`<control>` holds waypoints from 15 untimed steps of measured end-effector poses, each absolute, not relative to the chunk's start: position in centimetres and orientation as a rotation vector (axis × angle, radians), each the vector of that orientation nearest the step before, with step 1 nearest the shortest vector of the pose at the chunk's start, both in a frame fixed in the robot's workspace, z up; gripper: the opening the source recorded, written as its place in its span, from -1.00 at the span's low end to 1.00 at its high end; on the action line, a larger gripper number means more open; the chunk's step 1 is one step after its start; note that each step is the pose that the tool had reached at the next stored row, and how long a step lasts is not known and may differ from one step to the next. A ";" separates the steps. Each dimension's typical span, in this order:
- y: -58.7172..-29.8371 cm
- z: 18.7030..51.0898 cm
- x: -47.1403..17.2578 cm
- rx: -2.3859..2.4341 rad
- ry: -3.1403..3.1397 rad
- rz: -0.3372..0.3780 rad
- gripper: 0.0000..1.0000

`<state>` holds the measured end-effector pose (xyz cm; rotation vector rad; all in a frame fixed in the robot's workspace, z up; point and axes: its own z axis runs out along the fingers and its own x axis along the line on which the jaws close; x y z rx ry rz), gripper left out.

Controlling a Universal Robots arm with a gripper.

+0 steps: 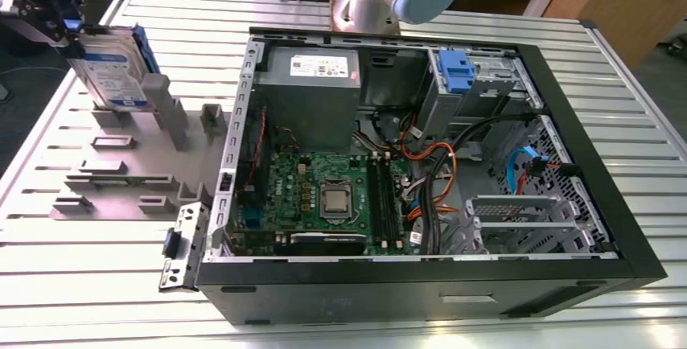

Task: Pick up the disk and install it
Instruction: 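Pick up the disk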

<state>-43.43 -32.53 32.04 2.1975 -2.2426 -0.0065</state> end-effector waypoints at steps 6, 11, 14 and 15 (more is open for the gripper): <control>-32.5 32.3 -43.4 2.197 -2.243 -0.006 -0.27; -32.5 32.6 -43.4 2.197 -2.243 -0.006 -0.27; -32.5 32.7 -43.4 2.198 -2.243 -0.007 -0.27; -32.5 32.7 -43.4 2.197 -2.243 -0.007 -0.27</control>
